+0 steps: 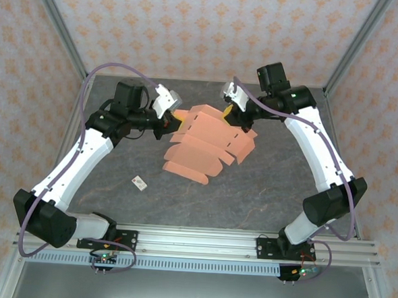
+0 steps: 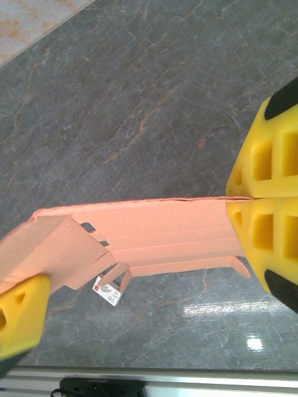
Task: Fold the paper box
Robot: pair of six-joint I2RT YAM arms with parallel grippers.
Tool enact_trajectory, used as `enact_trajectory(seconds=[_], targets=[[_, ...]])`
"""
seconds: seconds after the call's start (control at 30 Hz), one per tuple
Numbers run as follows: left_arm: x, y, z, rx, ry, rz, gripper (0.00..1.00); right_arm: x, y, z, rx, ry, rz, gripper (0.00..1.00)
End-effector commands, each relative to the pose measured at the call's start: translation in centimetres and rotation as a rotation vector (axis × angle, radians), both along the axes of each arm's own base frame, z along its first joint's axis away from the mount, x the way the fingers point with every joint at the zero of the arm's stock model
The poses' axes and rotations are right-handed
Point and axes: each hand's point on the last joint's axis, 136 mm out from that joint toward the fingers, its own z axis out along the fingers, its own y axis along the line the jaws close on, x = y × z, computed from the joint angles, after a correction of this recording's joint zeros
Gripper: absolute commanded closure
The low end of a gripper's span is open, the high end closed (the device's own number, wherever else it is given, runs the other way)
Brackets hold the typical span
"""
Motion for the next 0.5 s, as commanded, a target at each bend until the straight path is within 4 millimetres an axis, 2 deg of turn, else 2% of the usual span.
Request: enact_trajectory(seconds=[0.0,0.23,0.47], targets=[[-0.5,0.1,1.2,-0.044,-0.039,-0.005,0.66,-0.1,-0.1,1.5,0.030,-0.063,0.004,1.00],[-0.1,1.1,0.6,-0.056,-0.103,0.043,0.41,-1.7,-0.2,2.8,0.062,-0.063,0.067,1.00],[1.3,1.5,-0.2,-0.034,-0.117,0.093,0.35,-2.6,-0.4,3.0,0.077,-0.044,0.095,1.00]])
